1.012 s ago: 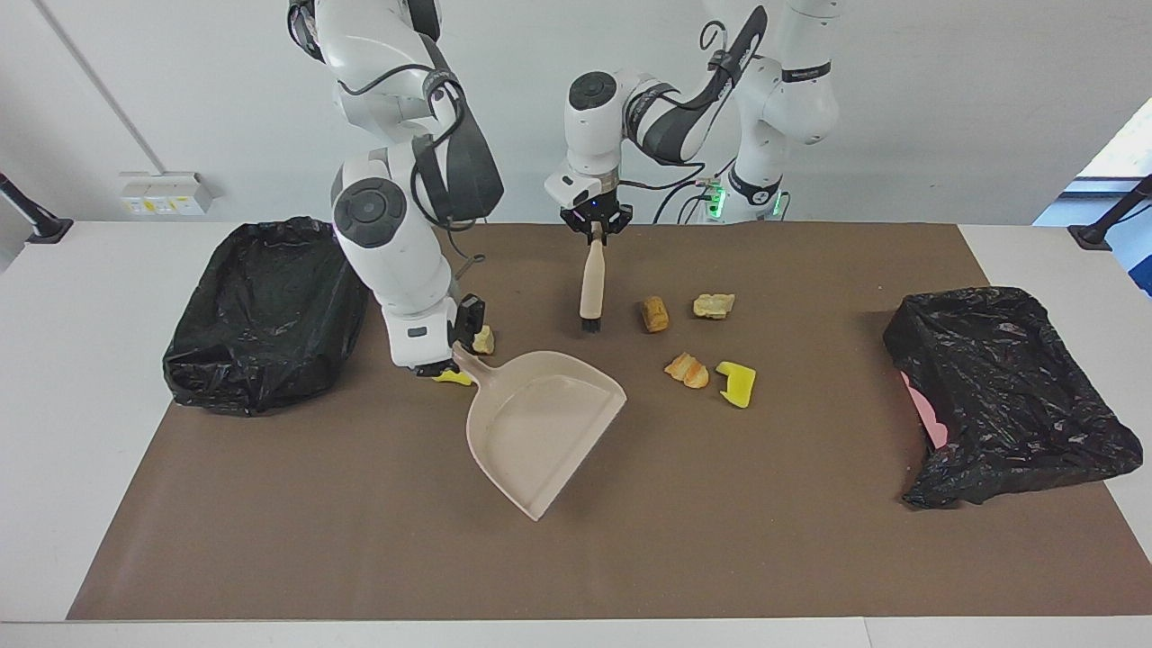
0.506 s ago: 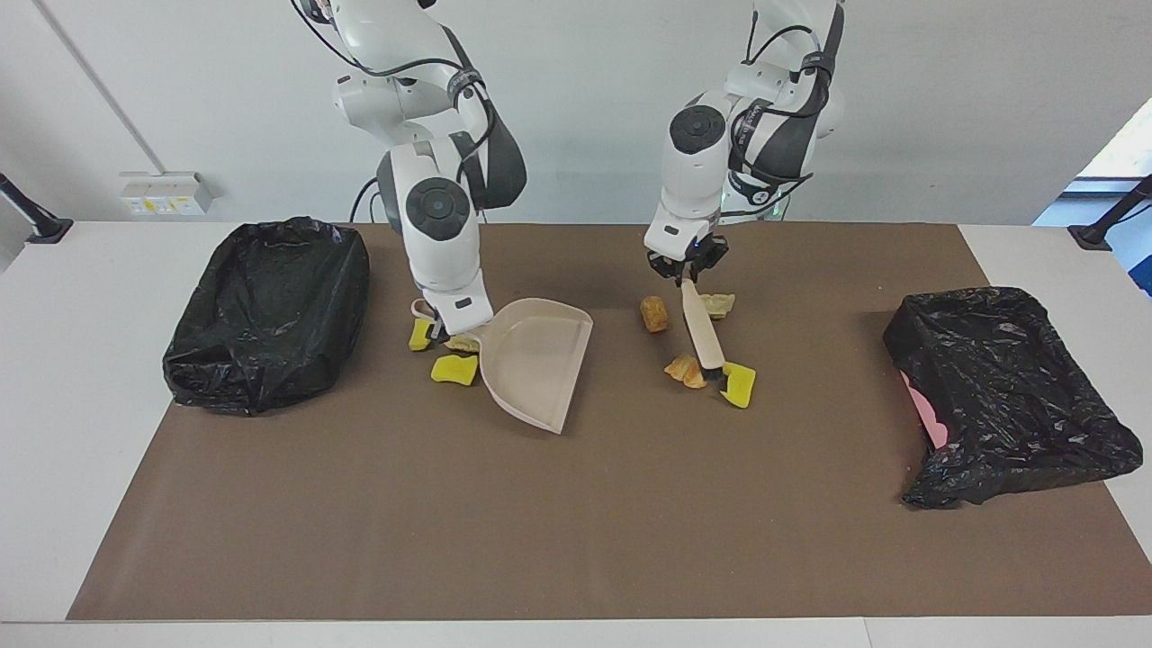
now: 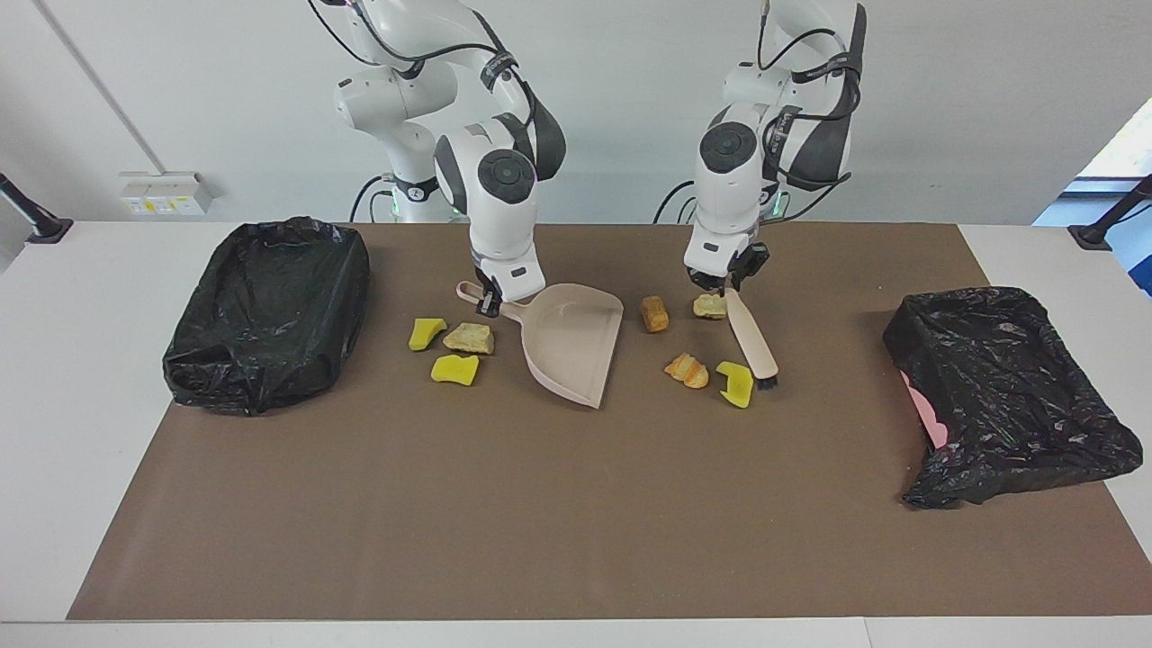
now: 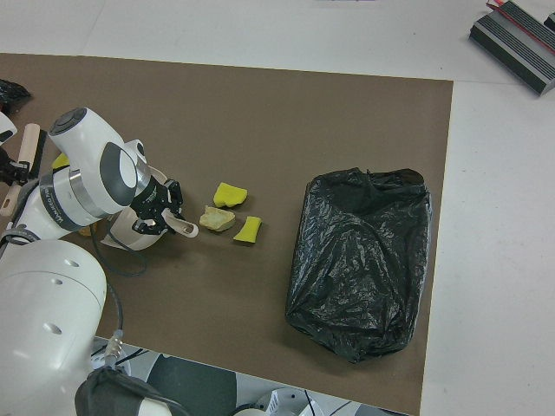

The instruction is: Sweep and dump trash in bin

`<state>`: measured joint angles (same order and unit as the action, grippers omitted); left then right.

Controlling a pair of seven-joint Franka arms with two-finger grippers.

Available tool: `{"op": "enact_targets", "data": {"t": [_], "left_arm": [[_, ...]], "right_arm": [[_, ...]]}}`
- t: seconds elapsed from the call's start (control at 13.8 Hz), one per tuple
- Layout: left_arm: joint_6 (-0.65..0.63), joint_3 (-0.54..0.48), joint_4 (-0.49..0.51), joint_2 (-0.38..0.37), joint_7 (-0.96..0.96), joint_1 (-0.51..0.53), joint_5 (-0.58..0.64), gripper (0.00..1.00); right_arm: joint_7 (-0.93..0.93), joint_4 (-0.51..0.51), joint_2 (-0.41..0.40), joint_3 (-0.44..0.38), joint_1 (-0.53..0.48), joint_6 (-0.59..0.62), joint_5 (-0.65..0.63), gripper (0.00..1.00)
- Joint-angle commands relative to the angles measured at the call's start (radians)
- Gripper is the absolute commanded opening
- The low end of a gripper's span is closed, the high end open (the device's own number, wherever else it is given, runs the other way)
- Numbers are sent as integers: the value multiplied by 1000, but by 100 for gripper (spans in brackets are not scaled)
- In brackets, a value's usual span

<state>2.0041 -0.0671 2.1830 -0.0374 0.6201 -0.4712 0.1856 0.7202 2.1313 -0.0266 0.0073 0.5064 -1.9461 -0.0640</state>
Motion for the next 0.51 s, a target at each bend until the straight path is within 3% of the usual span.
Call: {"op": "enact_targets", "data": {"t": [0.0,0.29,0.43], "left_arm": [[79,15,24,19,-175,95,15,0],[116,15,27,54,-351,141,12,0],[117,18,27,67,-490,154,-47,0]], "right_arm": [[-39,93,53,5,3,-94,-22,0],[-189,95,31,7,50,-122,-23,0],[-192,92,19,7,61,-132,-25,0]]}}
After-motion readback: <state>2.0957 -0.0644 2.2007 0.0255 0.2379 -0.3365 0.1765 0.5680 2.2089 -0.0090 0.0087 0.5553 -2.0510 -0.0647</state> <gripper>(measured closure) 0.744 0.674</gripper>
